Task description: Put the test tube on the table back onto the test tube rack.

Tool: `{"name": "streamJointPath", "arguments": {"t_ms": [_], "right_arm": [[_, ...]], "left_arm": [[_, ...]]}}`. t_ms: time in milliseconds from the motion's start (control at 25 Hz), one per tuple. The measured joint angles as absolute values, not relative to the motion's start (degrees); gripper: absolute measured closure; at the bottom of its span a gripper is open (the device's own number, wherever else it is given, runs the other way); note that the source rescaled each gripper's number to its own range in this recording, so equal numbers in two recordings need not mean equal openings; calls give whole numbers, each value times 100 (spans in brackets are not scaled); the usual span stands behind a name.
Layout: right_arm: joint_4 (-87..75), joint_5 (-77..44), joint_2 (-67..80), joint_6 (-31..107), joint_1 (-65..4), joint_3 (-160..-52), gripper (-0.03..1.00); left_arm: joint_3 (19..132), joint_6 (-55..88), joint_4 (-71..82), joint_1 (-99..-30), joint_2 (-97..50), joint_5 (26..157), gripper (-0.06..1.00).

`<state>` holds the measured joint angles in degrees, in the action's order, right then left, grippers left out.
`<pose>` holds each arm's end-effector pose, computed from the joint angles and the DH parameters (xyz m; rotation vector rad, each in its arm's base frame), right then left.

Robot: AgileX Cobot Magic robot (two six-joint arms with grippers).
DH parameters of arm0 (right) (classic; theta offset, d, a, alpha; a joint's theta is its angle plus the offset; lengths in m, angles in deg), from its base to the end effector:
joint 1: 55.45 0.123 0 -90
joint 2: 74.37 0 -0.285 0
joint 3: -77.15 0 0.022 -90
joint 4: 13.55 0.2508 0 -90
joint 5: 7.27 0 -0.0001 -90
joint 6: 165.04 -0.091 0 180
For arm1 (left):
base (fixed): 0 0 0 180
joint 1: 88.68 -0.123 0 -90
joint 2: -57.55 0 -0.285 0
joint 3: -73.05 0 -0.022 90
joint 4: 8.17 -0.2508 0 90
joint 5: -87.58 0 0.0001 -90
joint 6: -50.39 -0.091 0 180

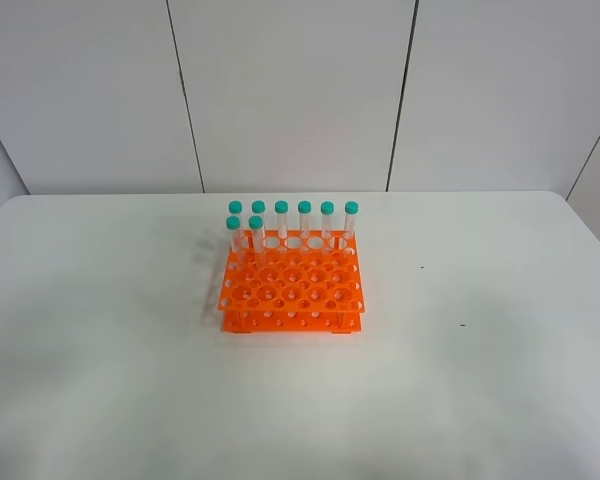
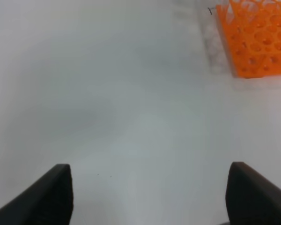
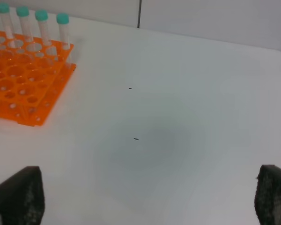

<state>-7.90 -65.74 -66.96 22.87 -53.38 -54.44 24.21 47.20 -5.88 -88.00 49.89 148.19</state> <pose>-0.0051 0.0075 0.2816 -0.1759 1.9836 0.0513 -0.0046 -0.0031 0.2763 0.0707 2.0421 -0.0205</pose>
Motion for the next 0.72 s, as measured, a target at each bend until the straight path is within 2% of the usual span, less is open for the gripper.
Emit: {"name": "streamJointPath", "arguments": {"t_ms": [720], "right_arm": [[-790,-6574,-6696,2287,-5338,-5444,-3]], "left_arm": [[2421,4716,-588,-8800,4989,14819,-1]]}}
